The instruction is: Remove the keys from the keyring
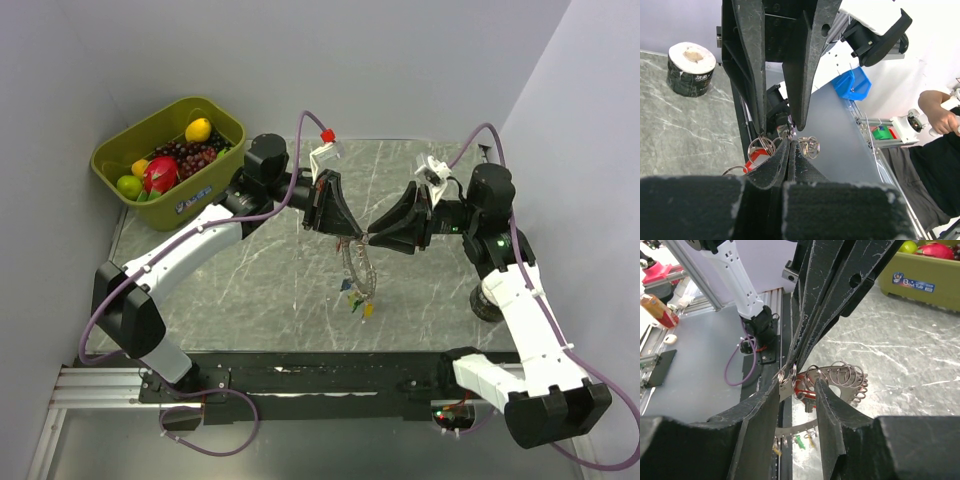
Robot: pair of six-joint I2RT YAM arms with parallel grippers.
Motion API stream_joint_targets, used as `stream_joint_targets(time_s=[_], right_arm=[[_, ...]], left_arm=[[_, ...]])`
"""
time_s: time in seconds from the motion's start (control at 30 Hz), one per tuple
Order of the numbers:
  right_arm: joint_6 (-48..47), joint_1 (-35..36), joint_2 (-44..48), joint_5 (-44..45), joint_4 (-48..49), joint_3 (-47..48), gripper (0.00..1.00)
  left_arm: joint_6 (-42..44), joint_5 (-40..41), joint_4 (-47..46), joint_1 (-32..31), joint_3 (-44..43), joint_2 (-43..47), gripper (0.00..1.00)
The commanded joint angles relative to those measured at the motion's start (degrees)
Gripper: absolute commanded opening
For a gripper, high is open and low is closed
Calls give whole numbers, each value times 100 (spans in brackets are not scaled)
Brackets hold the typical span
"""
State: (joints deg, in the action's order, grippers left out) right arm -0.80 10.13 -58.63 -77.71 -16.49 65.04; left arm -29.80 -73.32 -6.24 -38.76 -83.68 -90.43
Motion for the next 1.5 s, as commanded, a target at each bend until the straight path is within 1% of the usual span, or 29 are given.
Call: stream_joint_targets(time_s=[0.0, 0.07, 0.2, 0.37, 0.43, 0.53, 0.57, 0.73, 0.93, 1.17, 1.23, 1.47], right_arm=[[281, -37, 27, -147, 366, -114, 42], [317, -37, 18, -244, 462, -114, 41], [370, -29, 45, -359, 472, -140, 33], [624, -37, 115, -473, 778, -298, 28], [660, -37, 141, -525, 849, -325, 28], [747, -37, 176, -517, 980, -360, 31], [878, -29, 185, -543, 1059, -377, 32], [1485, -29, 247, -666, 1797, -571, 34], [1363, -20, 238, -675, 1702, -571, 34], [1521, 42, 203, -693, 1877, -588, 34], [1582, 68, 168, -684, 1983, -615, 32], [2013, 85, 36, -684, 2440, -659, 32]], left_arm=[[-61, -130, -290, -44, -193, 263, 1], [-52, -130, -281, -52, -201, 246, 1], [18, -121, -194, -61, -245, 210, 1], [-25, -130, -263, -70, -219, 184, 1], [-78, -130, -325, -70, -201, 184, 1], [-122, -121, -378, -70, -184, 184, 1], [-131, -121, -378, -70, -175, 184, 1], [-131, -112, -395, -70, -166, 175, 1], [-149, -95, -413, -70, -157, 158, 1], [-228, -95, -510, -79, -140, 122, 1], [-263, -95, -536, -88, -140, 105, 1], [-245, -121, -510, -114, -149, 96, 1]])
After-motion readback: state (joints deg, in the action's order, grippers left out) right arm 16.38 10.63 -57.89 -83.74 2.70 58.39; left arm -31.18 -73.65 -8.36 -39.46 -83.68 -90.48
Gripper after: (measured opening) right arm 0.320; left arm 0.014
